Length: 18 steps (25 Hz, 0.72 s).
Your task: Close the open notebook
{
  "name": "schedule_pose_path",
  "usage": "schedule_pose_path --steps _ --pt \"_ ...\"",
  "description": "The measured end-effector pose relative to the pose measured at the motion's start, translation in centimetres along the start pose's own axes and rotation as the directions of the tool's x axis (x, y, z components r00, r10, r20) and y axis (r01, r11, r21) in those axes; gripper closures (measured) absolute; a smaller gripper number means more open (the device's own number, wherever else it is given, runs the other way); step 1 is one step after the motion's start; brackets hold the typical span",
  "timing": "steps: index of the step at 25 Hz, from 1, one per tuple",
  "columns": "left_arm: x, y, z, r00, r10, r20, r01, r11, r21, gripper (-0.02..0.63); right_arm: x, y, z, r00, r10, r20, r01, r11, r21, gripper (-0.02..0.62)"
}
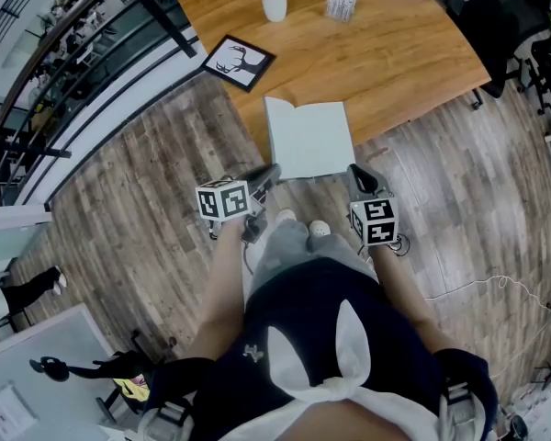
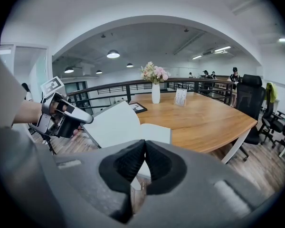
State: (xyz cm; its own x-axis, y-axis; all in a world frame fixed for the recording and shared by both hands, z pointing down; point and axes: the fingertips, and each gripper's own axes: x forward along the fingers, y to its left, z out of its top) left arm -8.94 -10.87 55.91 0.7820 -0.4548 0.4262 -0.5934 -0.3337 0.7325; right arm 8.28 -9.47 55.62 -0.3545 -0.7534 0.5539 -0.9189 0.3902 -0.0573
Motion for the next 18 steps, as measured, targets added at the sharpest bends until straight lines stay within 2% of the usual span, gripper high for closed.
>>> schedule_pose_path --steps 18 --pt "2.9 -2.9 0.0 0.997 -0.074 -0.034 0.075 0.997 0.029 0.563 -0.7 -1.8 -0.2 1.000 -0.029 0.002 0.029 0.999 0.021 0.597"
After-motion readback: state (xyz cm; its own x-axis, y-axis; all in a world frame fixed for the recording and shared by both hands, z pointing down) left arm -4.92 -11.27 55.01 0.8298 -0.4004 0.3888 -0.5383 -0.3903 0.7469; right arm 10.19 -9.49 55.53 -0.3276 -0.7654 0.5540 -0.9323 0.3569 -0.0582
